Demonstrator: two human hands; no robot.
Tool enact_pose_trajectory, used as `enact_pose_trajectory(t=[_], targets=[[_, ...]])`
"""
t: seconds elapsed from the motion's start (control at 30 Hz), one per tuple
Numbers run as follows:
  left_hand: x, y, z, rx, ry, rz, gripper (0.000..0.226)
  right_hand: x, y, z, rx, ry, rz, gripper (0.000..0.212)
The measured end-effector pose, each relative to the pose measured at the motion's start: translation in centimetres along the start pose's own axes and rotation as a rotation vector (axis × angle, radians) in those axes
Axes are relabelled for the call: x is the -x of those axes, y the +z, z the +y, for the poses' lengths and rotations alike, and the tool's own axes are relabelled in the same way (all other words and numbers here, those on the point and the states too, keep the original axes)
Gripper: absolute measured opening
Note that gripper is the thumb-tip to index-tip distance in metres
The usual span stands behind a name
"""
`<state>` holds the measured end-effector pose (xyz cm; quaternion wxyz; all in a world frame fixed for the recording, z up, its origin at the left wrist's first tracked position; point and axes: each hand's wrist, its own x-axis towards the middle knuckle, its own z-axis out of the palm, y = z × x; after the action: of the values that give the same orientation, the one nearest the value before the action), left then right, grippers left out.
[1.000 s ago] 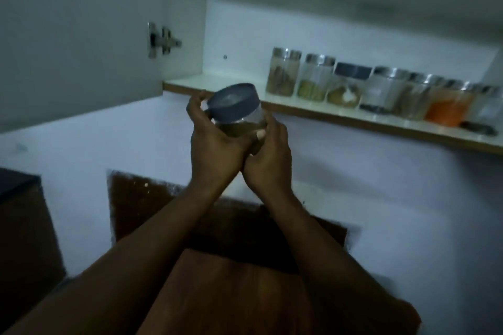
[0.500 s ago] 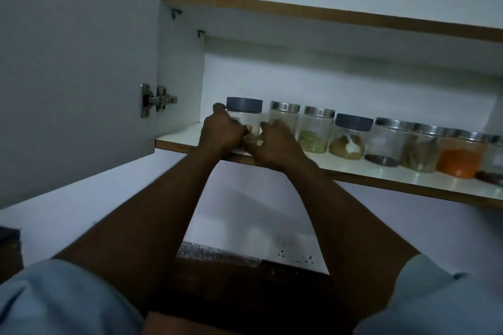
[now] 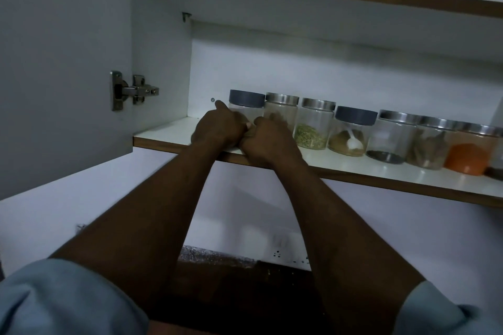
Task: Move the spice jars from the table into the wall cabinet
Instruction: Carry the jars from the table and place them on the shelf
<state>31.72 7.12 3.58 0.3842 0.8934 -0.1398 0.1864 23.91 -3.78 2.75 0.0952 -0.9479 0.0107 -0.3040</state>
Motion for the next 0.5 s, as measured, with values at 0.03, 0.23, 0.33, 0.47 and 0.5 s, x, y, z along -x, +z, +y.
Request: enact_pose_trajectory(t=[0.03,0.23,0.33,0.47,0.5], targets=[[0.4,-0.1,0.0,0.006,0.008,0.049,0.091,0.1,-0.1,-0.1,0.004,-0.015,-0.01,0.04],[4.0,-1.0,0.1,-0.042,0.163,0.222,0.053,1.5,-0.8,-0.3,-0.137,-0.026,0.131,0.014],[6.1,-1.3,-0.2,-0.138,0.247,0.243,0.034,2.7,-1.4,-0.7,-0.193,-0.078,0.129,0.019],[8.8,-2.4,0.0,-0.154,0.299,0.212,0.031,4.7,-2.8,-1.1,-0.32,-0.085,0.093,0.009],[9.4,-2.8,0.1,-0.147,0.297,0.186,0.031,5.4,-3.1,-1.3,-0.364,-0.061,0.083,0.015]])
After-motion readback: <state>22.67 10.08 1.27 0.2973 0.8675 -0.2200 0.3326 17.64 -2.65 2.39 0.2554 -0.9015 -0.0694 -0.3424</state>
